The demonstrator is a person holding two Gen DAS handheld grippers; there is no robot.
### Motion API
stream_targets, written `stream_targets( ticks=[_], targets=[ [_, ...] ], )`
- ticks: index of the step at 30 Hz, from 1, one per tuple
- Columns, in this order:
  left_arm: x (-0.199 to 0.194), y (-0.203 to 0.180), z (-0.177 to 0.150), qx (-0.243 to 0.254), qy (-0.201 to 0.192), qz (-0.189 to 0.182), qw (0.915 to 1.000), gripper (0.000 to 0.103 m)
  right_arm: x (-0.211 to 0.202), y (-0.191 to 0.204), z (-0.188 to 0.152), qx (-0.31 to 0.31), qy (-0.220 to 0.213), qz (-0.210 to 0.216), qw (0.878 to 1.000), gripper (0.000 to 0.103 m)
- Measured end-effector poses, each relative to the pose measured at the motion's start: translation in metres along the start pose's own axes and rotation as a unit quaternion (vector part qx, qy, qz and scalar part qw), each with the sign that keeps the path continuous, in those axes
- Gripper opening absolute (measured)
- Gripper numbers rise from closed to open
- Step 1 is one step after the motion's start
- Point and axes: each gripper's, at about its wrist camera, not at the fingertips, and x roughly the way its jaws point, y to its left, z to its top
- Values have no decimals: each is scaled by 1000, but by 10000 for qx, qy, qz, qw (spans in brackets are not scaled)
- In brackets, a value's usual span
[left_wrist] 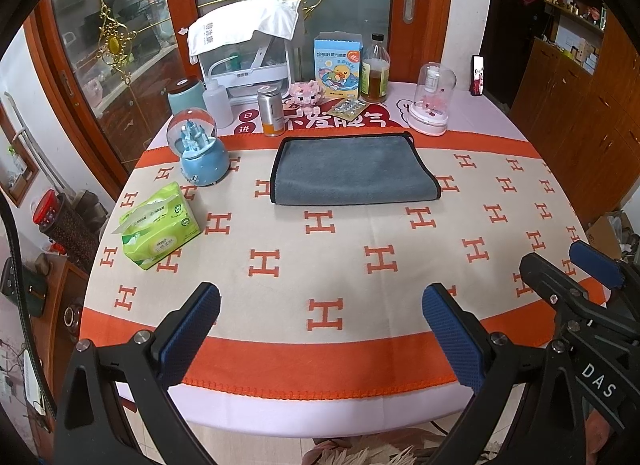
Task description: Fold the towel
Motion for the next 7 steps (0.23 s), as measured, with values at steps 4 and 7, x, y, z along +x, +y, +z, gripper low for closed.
stream_targets(
  ticks=[4,7],
  targets=[
    [0,0,0,2,9,2,10000,101,0,0,0,7,13,7,10000,66],
    [2,8,-4,1,31,9,10000,101,0,1,1,-4,6,9,10000,66]
  ],
)
